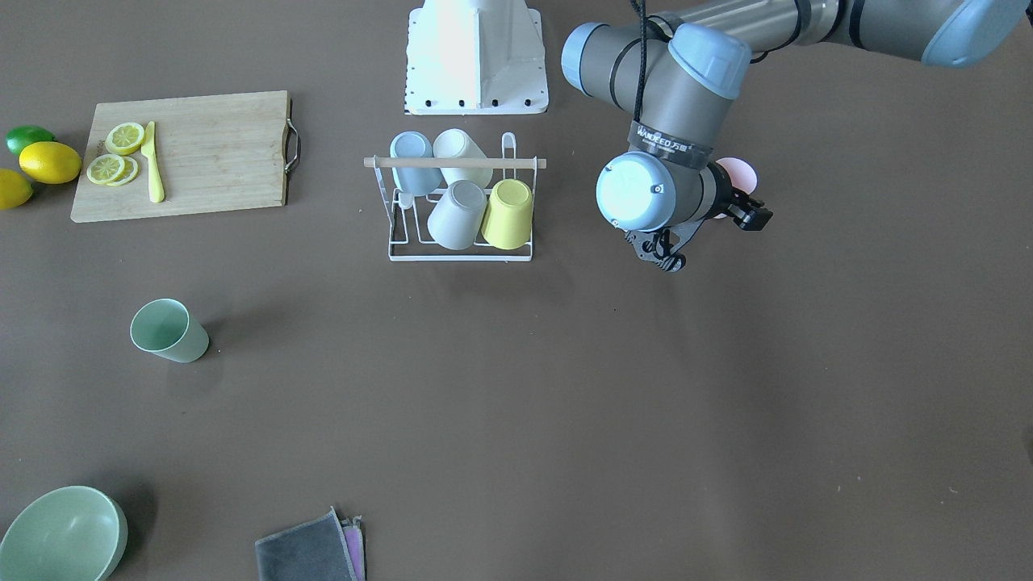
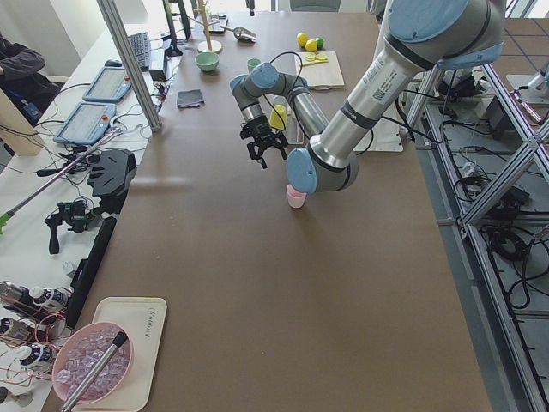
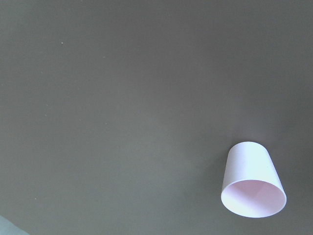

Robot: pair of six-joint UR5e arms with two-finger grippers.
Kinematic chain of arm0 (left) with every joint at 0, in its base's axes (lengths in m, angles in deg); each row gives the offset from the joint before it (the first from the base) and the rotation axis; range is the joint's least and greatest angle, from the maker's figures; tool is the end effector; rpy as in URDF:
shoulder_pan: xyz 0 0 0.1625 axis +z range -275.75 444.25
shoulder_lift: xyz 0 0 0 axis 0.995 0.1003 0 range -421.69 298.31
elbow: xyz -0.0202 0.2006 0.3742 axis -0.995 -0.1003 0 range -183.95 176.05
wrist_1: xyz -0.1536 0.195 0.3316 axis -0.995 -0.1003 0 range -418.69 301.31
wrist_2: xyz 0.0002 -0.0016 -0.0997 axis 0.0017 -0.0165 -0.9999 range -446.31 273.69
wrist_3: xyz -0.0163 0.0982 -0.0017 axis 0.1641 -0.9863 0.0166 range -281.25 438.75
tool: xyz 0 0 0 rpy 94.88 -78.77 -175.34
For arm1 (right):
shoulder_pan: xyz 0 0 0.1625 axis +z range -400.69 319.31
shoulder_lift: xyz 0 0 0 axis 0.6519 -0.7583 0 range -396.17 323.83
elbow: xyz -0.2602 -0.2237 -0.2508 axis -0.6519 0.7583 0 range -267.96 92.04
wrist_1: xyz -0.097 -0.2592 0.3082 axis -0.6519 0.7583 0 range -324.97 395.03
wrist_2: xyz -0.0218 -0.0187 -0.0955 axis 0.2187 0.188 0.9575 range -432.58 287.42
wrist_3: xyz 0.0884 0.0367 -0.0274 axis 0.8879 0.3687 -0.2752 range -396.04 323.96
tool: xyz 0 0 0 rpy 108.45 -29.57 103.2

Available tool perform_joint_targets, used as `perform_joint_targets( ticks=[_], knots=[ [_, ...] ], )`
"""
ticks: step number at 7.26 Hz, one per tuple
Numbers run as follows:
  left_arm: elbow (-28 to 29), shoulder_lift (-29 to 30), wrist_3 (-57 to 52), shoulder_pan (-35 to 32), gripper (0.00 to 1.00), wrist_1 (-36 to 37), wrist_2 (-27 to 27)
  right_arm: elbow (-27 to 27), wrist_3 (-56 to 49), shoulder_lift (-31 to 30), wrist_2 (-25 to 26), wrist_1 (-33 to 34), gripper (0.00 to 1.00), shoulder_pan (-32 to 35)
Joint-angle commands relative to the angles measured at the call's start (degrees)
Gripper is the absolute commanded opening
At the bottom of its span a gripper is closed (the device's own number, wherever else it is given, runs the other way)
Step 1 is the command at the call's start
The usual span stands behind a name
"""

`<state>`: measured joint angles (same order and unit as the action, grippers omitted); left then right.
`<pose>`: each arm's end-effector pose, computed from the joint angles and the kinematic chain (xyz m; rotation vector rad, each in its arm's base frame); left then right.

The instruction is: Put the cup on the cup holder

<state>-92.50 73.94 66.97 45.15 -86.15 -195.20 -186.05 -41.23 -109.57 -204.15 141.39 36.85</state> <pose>0.4409 -0.4884 0.3073 -0.4273 0.2109 1.0216 -0.0611 -0.5879 0.4653 0.0932 -0.7353 -0.3468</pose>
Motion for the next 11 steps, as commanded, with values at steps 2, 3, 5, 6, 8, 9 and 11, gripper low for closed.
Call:
perform_joint_targets(
  ticks=[2, 3, 5, 6, 8, 9, 11],
  knots=[
    [4.9, 1.1, -0.7, 3.3, 0.98, -0.7, 0.0, 0.2, 0.0, 3.9, 0.2, 2.8, 1.0, -5.7],
    [5.7, 1.2, -0.7, 4.2, 0.98, -1.0, 0.0, 0.0, 0.0, 4.2, 0.1, 2.8, 1.0, -6.0],
    [7.7, 0.2, -0.5, 5.1, 0.98, -4.7, -0.1, 0.3, 0.0, 6.9, 0.3, 4.5, 1.0, -7.9],
    [7.9, -0.6, -0.7, 5.1, 0.98, -6.4, -0.1, 0.4, 0.0, 8.3, 0.3, 7.7, 1.0, -9.7],
    [7.3, -2.4, -0.7, 5.1, 0.98, -6.5, -0.2, 0.6, 0.0, 12.2, 4.4, 12.7, 1.0, -13.7],
    [7.4, -3.3, -0.7, 6.0, 0.98, -7.2, -0.1, 0.9, 0.0, 13.0, 5.5, 13.3, 1.0, -14.0],
    [8.0, -3.6, -0.7, 7.7, 0.98, -7.2, -0.1, 3.1, -0.1, 17.2, 8.0, 17.3, 1.0, -16.4]
  ],
)
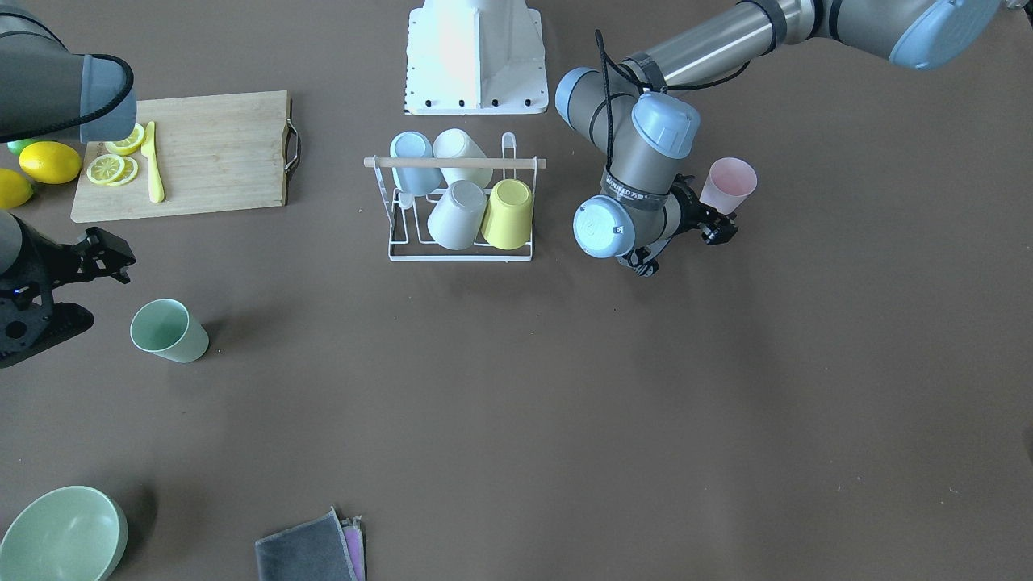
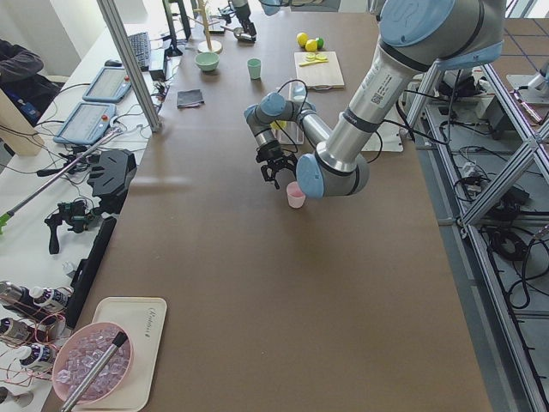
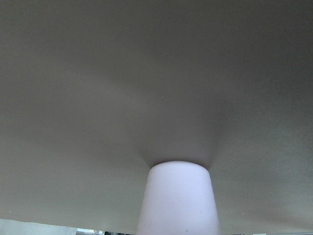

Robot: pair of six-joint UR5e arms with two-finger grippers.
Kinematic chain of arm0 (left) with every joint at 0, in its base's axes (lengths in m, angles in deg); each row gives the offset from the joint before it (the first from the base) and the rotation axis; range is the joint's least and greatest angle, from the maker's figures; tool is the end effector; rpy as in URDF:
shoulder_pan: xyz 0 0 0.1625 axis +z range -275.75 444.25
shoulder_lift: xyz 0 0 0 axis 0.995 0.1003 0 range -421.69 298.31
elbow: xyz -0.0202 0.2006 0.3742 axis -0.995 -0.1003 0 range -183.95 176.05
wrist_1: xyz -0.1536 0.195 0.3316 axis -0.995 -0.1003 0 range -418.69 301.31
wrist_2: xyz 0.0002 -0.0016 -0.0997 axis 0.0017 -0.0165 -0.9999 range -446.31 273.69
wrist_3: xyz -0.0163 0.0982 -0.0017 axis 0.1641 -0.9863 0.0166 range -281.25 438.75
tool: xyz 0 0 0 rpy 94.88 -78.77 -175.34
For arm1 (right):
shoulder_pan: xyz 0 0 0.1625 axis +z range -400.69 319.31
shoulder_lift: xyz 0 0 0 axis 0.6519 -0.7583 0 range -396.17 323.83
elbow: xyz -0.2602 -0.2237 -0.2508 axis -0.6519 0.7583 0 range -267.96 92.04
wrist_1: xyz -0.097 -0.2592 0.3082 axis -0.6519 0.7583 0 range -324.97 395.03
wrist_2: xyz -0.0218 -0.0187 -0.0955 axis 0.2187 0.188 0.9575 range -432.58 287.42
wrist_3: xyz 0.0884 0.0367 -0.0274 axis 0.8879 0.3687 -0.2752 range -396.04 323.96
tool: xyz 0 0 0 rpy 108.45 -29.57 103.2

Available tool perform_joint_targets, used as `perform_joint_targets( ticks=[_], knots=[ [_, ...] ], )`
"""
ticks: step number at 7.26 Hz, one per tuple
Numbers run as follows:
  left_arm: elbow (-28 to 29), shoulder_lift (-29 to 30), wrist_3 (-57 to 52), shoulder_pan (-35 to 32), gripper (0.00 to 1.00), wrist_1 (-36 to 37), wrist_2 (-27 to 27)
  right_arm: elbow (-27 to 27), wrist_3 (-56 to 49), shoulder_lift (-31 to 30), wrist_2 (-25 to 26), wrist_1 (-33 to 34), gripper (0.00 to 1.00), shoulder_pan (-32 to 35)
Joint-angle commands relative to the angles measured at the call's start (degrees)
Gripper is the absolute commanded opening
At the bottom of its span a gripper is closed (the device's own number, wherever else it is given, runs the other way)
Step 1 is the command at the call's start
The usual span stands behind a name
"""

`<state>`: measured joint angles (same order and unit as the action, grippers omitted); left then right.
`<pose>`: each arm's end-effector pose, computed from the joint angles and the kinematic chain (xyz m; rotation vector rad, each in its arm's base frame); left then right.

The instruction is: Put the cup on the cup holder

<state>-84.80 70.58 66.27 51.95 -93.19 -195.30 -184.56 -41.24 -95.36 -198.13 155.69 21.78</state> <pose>0.5132 -0.4436 0.3879 -0.5106 0.1620 1.1328 -0.2280 -0.6004 0.3581 -0.0083 -0.6395 -0.5887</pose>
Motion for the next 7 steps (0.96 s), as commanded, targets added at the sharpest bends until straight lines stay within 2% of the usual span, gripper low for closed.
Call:
perform_joint_targets(
  ticks=[1, 3, 5, 7],
  knots=[
    [0.3, -0.8, 0.1, 1.3, 0.98, -0.3, -0.1, 3.5, -0.9, 5.3, 3.1, 4.6, 1.0, -2.7],
    [-0.5, -2.2, -0.1, 1.4, 0.98, -0.3, -0.1, 4.4, -0.6, 5.8, 7.9, 6.8, 1.0, -6.8],
    [-0.5, -2.7, -0.2, 1.4, 0.98, -0.3, 0.1, 11.6, -1.3, 10.3, 7.9, 10.0, 1.0, -6.7],
    [-0.5, -4.5, -0.2, 1.5, 0.98, -1.9, 0.2, 12.5, -1.3, 10.4, 8.0, 10.2, 1.0, -7.8]
  ],
)
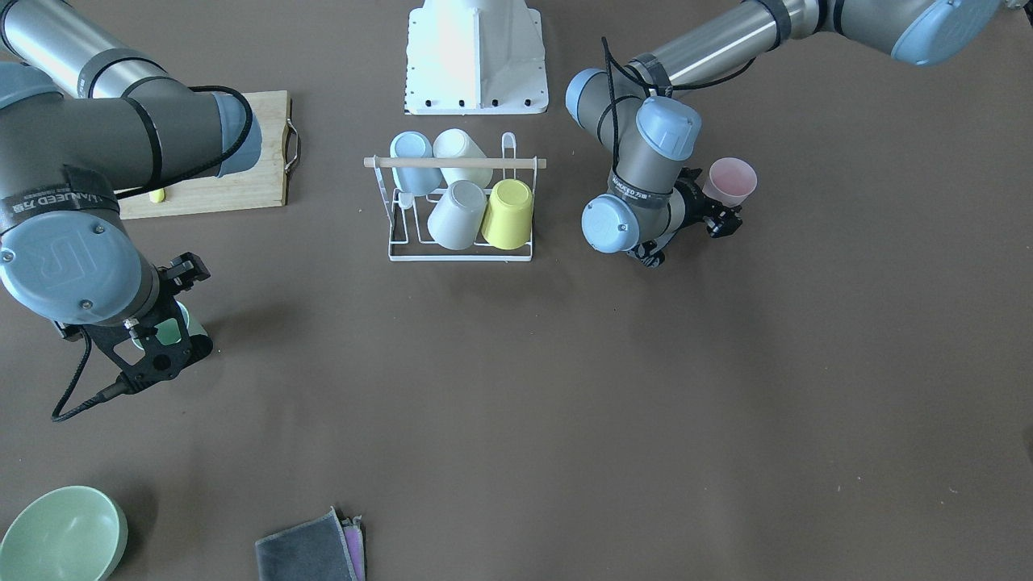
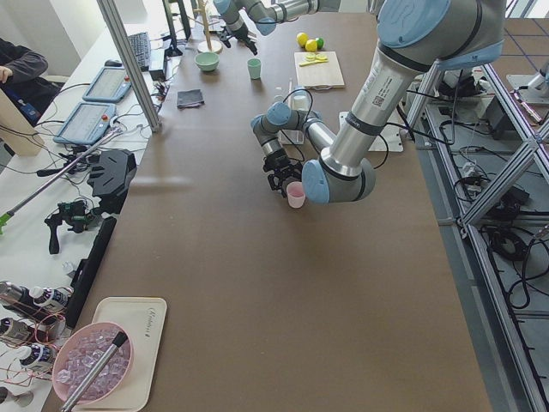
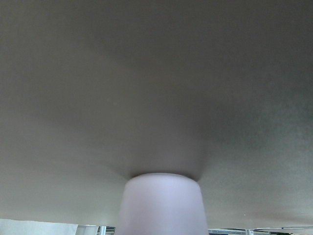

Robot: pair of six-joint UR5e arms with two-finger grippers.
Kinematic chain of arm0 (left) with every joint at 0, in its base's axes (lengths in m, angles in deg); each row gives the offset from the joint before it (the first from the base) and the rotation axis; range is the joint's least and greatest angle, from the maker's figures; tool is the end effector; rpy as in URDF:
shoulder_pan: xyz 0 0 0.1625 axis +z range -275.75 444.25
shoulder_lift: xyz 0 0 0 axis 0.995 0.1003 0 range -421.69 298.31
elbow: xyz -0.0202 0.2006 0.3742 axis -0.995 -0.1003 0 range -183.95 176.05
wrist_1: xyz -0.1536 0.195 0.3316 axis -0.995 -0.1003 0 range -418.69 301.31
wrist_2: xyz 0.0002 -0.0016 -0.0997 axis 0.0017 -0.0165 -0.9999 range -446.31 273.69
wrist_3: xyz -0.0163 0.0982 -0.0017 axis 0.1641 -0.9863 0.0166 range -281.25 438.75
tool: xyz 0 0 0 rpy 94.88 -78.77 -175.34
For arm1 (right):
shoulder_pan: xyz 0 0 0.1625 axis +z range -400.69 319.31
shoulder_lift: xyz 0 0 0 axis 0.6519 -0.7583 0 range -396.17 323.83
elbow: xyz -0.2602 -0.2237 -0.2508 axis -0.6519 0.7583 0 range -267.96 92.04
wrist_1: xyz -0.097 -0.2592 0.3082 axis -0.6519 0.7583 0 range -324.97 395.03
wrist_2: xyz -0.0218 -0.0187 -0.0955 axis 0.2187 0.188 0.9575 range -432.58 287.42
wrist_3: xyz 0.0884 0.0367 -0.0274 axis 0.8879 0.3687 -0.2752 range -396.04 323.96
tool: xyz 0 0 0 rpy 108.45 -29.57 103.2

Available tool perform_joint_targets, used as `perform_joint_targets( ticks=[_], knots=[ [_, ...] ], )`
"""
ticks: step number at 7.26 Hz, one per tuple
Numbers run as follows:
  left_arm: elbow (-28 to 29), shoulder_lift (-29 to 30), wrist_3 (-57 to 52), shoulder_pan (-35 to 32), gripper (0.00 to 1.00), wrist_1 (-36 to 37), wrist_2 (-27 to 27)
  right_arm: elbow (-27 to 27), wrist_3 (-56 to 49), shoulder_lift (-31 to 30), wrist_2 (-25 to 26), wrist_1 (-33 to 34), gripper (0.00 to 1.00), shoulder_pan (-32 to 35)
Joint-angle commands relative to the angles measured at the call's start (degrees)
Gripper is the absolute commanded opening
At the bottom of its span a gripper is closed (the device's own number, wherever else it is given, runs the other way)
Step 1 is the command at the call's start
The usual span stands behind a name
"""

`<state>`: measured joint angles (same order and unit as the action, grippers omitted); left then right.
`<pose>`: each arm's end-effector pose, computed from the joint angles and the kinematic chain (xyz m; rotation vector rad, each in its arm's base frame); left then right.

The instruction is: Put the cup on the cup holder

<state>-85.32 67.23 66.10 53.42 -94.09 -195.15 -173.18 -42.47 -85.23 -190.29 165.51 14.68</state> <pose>0.5131 -0.4239 0.4224 -0.5446 0.1393 1.1530 -0.3194 -0.6155 0.3476 -0.1933 -0.4599 -0.6840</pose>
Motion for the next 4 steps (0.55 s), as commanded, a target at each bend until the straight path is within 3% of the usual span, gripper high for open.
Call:
perform_joint_targets(
  ticks=[1, 2, 4],
  knots=[
    [-0.2, -1.8, 0.0, 0.1, 0.98, -1.4, 0.0, 2.6, -0.2, 0.5, 0.4, 0.4, 0.99, -0.8],
    [-0.3, -2.0, 0.0, 0.1, 0.98, -1.4, 0.0, 4.8, -0.3, 1.7, 0.5, 0.4, 0.99, -1.0],
    [-1.9, -3.7, 0.0, 0.1, 0.98, -1.4, 0.0, 17.0, -1.8, 10.7, 2.9, 0.5, 0.99, -2.2]
  ],
)
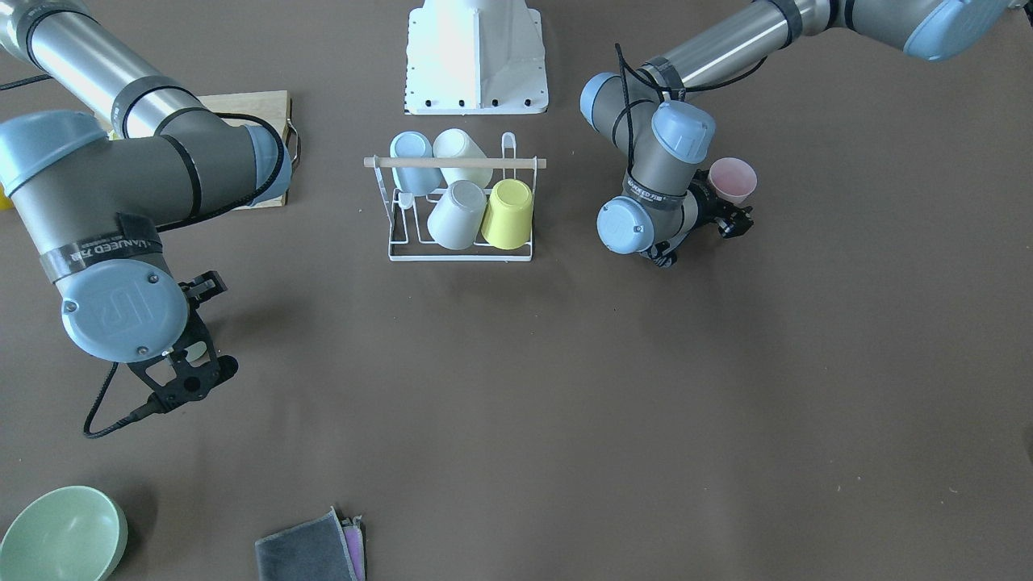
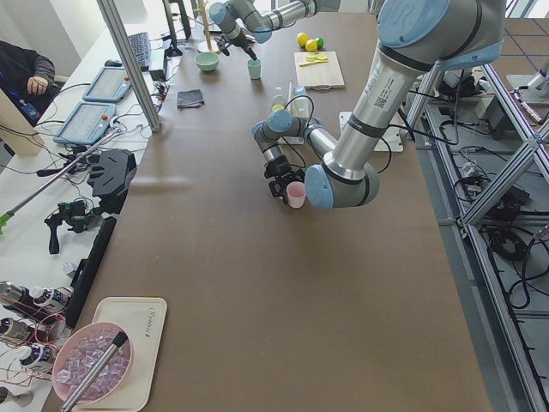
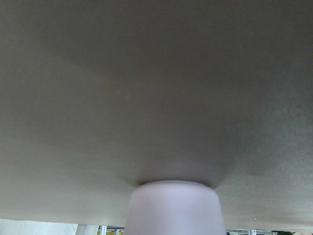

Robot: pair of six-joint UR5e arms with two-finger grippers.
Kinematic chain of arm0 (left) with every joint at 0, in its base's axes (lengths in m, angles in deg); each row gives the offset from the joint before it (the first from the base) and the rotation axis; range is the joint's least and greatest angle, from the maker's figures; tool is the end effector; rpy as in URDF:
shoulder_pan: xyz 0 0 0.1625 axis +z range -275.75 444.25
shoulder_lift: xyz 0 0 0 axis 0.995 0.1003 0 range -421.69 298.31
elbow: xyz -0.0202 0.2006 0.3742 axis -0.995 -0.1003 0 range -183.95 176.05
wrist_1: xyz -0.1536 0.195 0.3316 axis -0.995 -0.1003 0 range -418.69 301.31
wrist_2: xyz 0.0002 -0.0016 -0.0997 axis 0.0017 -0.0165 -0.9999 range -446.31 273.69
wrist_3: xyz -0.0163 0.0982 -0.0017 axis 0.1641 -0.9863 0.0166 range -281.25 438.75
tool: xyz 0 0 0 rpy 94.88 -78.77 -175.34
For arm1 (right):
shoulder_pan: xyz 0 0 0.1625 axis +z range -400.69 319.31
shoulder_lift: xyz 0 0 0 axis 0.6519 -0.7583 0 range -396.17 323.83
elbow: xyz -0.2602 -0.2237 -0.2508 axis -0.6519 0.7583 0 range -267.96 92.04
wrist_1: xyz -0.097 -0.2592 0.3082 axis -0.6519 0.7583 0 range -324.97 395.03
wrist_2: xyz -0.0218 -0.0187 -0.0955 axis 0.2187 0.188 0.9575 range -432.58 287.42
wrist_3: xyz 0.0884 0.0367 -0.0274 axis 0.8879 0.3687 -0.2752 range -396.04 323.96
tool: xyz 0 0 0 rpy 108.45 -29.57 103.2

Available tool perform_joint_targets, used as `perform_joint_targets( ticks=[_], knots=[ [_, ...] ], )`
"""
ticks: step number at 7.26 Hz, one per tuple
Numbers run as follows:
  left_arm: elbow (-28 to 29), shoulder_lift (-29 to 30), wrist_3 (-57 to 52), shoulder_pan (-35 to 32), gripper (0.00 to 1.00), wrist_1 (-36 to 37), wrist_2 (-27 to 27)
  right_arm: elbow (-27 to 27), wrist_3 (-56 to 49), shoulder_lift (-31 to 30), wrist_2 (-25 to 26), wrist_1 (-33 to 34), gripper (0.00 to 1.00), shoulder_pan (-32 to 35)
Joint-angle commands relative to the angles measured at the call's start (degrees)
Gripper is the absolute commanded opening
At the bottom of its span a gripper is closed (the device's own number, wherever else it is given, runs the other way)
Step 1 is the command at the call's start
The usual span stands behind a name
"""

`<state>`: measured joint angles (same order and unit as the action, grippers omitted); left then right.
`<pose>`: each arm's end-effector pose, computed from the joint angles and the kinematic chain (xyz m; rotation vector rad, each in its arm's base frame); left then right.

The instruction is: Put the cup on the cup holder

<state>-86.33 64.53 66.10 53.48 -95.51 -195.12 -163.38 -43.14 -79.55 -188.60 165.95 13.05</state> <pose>0.5043 -0.4179 0.4450 -0.5490 0.1365 1.1530 -0.3572 -0.6384 0.3502 -0.2671 -0.4088 -0.7070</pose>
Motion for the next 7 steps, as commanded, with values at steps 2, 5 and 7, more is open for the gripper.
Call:
perform_joint_targets(
  ticks=[2, 5, 7],
  knots=[
    [-3.1, -2.7, 0.1, 0.0, 0.98, 0.0, 0.0, 10.3, -10.8, 5.7, 3.3, -0.1, 0.99, -0.5],
    [-4.2, -3.5, 0.1, 0.0, 0.97, -0.1, 0.0, 15.4, -11.6, 7.1, 5.7, 0.1, 0.99, -1.3],
    [-4.5, -3.5, 0.1, 0.0, 0.97, -0.4, -0.1, 21.1, -11.7, 10.9, 7.2, 0.6, 0.99, -3.0]
  ],
)
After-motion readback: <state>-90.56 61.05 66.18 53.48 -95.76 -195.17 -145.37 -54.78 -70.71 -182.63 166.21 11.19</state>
